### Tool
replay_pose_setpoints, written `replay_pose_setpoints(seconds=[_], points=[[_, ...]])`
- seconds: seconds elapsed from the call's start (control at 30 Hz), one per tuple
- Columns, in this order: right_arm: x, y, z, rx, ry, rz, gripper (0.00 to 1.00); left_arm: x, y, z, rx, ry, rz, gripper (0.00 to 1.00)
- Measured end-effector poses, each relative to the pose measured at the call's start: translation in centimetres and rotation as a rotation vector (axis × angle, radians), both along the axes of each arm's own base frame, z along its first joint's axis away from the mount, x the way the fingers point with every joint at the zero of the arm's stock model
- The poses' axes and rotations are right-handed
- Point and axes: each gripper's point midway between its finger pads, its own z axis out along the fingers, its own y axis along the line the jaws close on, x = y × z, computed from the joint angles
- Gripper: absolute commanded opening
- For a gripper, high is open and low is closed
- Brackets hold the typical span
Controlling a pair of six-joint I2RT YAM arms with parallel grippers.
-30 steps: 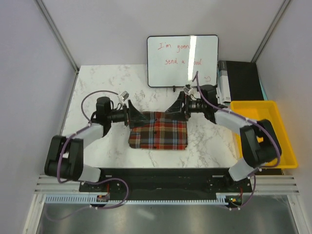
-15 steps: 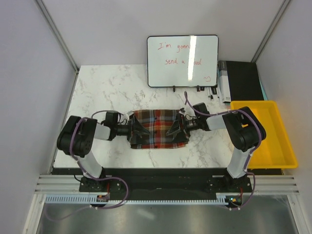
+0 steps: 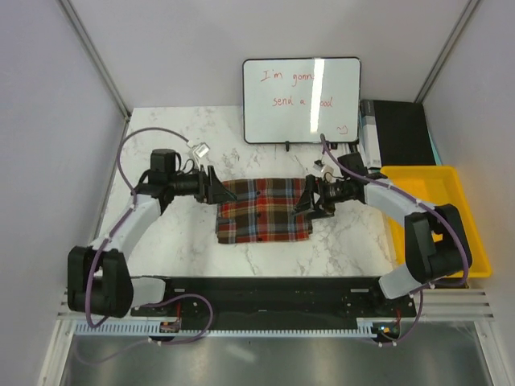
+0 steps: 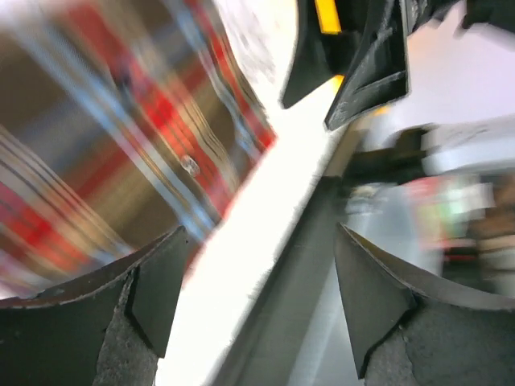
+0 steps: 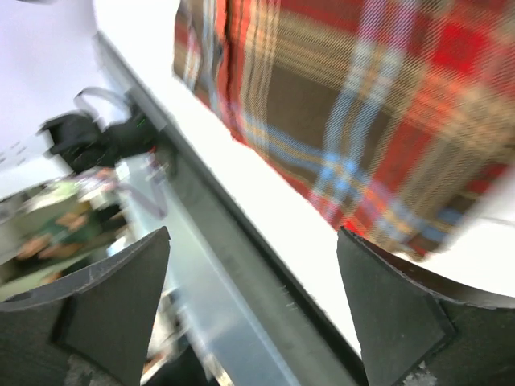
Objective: Fold and stack the long sleeve shirts
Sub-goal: Fold the shirt
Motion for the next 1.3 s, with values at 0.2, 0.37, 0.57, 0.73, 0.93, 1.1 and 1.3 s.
replay_pose_setpoints(seconds=[0.2, 0.37, 0.57, 0.73, 0.93, 1.1, 1.3], points=[[2.4, -3.2, -1.2, -0.174, -0.103, -0.093, 0.77, -1.0, 0.0, 2.9, 0.277, -0.652, -0.157, 0.66], [2.3, -4.8, -4.0, -0.275, -0.023, -0.127, 0.76, -3.9, 2.1, -3.7, 0.538, -0.870, -0.338, 0.60], [2.5, -5.8, -2.8, -0.313, -0.156, -0.091, 0.67, -5.3, 4.8, -9.1, 0.720, -1.048, -0.530, 0.56], [3.2, -6.4, -2.6, -0.353, -0.199, -0.057, 0.71, -5.8, 5.8, -12.0, 0.774, -1.034, -0.613, 0.65], [2.3, -6.4, -5.7, -0.376, -0.060, -0.049, 0.72, -4.6, 6.4, -11.9, 0.783, -1.000, -0.574, 0.68], [2.5, -6.6, -6.0, -0.385, -0.090, -0.028, 0.73, -4.0, 6.5, -10.7, 0.744, -0.988, -0.519, 0.70], [5.5, -6.7, -4.4, -0.394, -0.191, -0.025, 0.78, 2.7, 7.6, -7.6, 0.626, -0.659, -0.268, 0.79]])
